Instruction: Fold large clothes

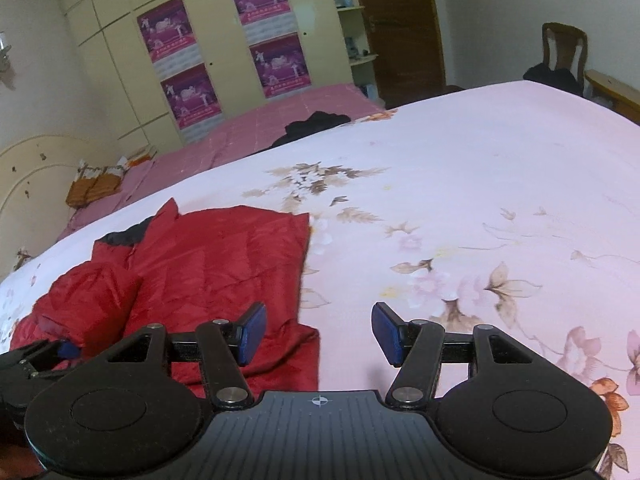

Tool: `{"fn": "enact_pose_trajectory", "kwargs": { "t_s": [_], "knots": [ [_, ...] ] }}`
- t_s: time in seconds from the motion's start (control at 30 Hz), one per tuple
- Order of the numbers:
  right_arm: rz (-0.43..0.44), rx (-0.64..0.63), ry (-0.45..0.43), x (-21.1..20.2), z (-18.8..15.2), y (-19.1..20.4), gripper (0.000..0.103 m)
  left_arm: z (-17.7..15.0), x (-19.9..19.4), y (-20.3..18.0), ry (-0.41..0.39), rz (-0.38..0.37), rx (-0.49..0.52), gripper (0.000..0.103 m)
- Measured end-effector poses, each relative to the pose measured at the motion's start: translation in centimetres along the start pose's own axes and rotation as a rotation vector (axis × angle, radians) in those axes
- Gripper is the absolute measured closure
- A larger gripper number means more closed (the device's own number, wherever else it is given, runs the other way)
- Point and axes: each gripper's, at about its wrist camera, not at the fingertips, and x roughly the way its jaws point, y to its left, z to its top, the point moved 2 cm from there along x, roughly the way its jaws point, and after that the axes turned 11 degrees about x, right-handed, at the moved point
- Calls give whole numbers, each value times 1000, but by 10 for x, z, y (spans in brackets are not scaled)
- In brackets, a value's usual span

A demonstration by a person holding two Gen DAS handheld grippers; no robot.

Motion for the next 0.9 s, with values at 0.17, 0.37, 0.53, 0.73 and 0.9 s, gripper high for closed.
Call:
{"fn": "enact_pose_trajectory", "kwargs": {
  "t_s": [0.17,0.37,0.53,0.73,0.9],
  "knots": [
    [18,-18,7,-2,0,5,45,-11,-15,22,-15,-93,-159,44],
    [92,-76,31,5,-7,38,45,-62,-64,80,-56,-122,-427,46],
    [217,-227,73,14,-27,104,45,-108,-97,133,-82,68,-574,60],
    [327,-515,111,32,-73,199,45,-136,-90,177,-38,128,-670,74],
    [329,-697,137,57,-107,241,45,-148,-77,185,-9,97,-707,74]
  ]
}}
